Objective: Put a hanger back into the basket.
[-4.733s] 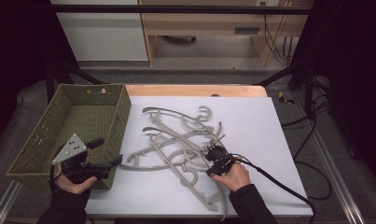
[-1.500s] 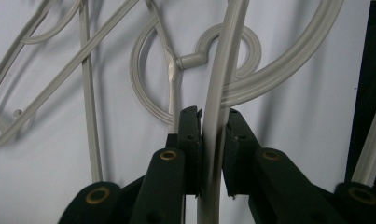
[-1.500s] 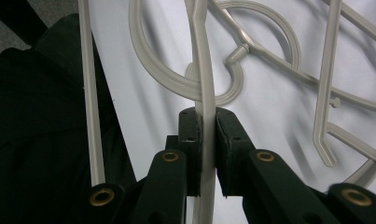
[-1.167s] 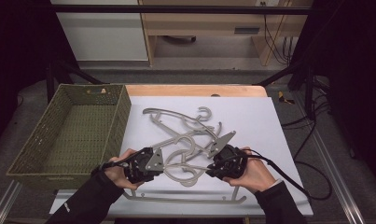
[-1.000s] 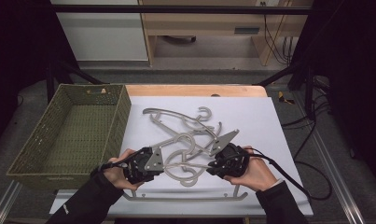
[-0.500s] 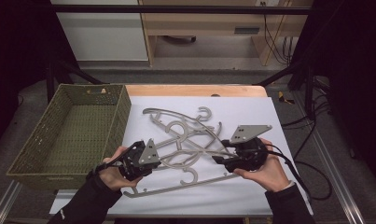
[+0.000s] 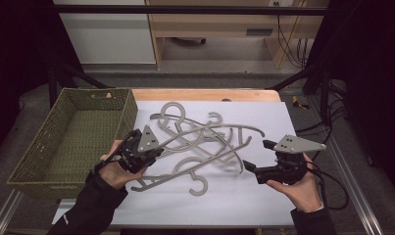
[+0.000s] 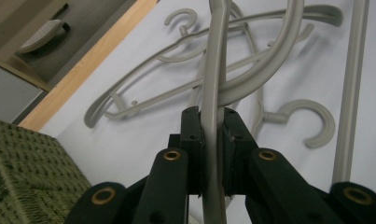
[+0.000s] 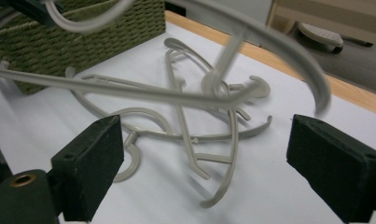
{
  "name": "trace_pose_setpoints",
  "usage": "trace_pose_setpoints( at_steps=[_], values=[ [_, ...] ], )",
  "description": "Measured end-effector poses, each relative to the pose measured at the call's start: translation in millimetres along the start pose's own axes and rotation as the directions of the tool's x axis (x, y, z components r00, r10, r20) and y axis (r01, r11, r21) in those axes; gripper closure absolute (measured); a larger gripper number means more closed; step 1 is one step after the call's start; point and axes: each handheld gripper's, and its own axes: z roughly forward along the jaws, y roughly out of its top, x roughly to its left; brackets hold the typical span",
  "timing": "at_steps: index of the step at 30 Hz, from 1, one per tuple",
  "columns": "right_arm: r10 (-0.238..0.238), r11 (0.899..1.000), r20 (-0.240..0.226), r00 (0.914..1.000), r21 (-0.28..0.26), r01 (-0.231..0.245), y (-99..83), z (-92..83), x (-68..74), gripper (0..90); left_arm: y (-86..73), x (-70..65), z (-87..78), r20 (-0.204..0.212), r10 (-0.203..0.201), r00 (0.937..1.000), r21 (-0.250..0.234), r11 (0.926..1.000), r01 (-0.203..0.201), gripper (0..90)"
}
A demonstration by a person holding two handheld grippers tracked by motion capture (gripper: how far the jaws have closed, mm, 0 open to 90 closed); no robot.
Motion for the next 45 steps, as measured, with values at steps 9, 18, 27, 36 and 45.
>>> trace_pose_setpoints(
  at_steps=[9,18,27,36,45],
  values=[
    [0.077,0.997,0.036,0.9963,-0.009,-0.077,-27.6,5.1,-9.9,7.9,0.5,26.6,-24.8,-0.072,-0.044,0.9964,-0.036,0.9985,0.041,81.2],
    [0.094,0.996,0.052,0.9942,0.006,-0.094,-39.3,15.4,-9.2,7.5,-10.9,66.0,-47.8,-0.127,-0.121,0.9846,-0.042,0.9923,0.116,81.2],
    [0.101,0.995,0.063,0.9929,-0.003,-0.101,-42.1,19.8,-7.6,5.9,-30.8,103.9,-68.9,-0.228,-0.191,0.9547,-0.05,0.9815,0.185,81.2],
    [0.102,0.995,0.069,0.9924,0.0,-0.102,-45.1,22.5,-7.5,5.4,-55.8,130.1,-78.3,-0.279,-0.236,0.931,-0.025,0.9708,0.239,81.2],
    [0.097,0.995,0.069,0.9929,0.003,-0.097,-45.6,23.7,-7.1,5.0,-87.8,157.5,-79.7,-0.355,-0.275,0.8935,0.014,0.9541,0.299,81.2]
  ],
)
